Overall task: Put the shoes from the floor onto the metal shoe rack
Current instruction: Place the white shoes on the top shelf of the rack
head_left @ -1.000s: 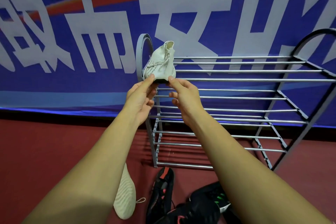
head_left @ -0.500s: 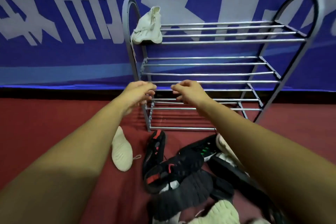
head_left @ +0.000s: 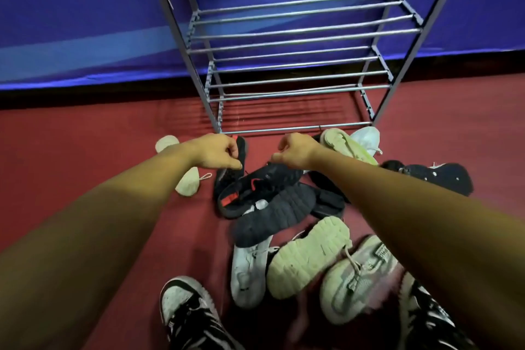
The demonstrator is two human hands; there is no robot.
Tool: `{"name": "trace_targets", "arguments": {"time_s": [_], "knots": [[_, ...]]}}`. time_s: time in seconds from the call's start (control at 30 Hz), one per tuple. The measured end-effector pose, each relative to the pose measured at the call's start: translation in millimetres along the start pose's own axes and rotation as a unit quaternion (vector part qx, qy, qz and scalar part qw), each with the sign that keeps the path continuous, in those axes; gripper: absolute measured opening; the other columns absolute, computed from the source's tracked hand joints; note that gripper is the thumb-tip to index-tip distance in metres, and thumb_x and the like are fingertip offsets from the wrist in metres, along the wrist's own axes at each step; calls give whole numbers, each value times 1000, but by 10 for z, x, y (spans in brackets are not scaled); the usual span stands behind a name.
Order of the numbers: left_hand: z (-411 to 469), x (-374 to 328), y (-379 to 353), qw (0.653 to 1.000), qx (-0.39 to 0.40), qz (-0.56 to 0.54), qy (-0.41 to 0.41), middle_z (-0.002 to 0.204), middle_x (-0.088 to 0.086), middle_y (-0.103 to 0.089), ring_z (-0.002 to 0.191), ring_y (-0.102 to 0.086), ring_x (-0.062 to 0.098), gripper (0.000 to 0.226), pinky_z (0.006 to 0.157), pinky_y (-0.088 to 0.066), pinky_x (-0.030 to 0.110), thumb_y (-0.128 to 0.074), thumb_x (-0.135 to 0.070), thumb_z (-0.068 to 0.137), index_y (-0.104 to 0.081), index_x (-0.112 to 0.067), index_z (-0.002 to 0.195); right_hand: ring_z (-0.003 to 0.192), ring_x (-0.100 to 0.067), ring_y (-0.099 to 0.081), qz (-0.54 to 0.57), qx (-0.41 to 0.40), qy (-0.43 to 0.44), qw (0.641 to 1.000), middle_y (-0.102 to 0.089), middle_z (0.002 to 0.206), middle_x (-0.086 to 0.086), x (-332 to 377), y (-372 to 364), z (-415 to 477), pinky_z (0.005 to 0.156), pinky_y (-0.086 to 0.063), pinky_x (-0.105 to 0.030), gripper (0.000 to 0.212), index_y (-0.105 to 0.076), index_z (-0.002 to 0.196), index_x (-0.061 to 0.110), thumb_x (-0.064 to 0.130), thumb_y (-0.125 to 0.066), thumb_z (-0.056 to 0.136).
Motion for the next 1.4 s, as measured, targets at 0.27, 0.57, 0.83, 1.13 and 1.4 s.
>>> {"name": "trace_targets", "arguments": {"time_s": [0.27, 0.57, 0.83, 1.13, 1.4], "knots": [[66, 81, -920, 996, 71, 61, 3, 88, -3, -65, 85, -59, 21, 25, 80, -49, 30, -73, -36, 81, -60, -21, 96, 104, -33, -62, -72, 81, -10, 994, -65, 112, -13, -234, -853, -71, 76, -46, -32, 41, -60, 104, 12, 47, -71, 85], [301, 78, -1878, 995, 67, 76, -1, 133, 7, -48, 125, -49, 30, 80, 99, -46, 44, -76, -52, 75, -44, -19, 141, 103, -32, -64, -163, 130, -65, 976, -65, 116, -9, -736, -1474, -111, 76, -48, -34, 41, -62, 119, 16, 40, -67, 86], [413, 65, -2065, 989, 67, 135, 13, 141, 8, -42, 132, -35, 33, 99, 101, -42, 45, -75, -55, 74, -26, -19, 152, 109, -32, -63, -146, 112, -80, 980, -64, 120, -9, -826, -1563, -45, 75, -45, -34, 40, -59, 127, 17, 32, -64, 90], [325, 109, -2055, 990, 48, 127, 30, 137, 8, -41, 129, -36, 30, 89, 100, -43, 43, -74, -50, 76, -31, -22, 149, 109, -29, -64, -137, 143, -58, 978, -65, 118, -6, -693, -1792, -149, 75, -42, -33, 32, -64, 118, 18, 34, -63, 91], [-3, 186, -2142, 999, -27, 23, 33, 118, 3, -38, 115, -45, 26, 49, 88, -50, 43, -72, -31, 80, -50, -17, 122, 114, -32, -62, -135, 175, -37, 975, -65, 123, -10, -689, -2076, -552, 86, -49, -37, 36, -63, 121, 15, 35, -57, 92]]}}
Point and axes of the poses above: each hand's wrist, its own z-axis towards the middle knuckle, its own y-axis out of the back of the hand, x = y × z, the point moved 9 cm from there along z, towards the middle knuckle
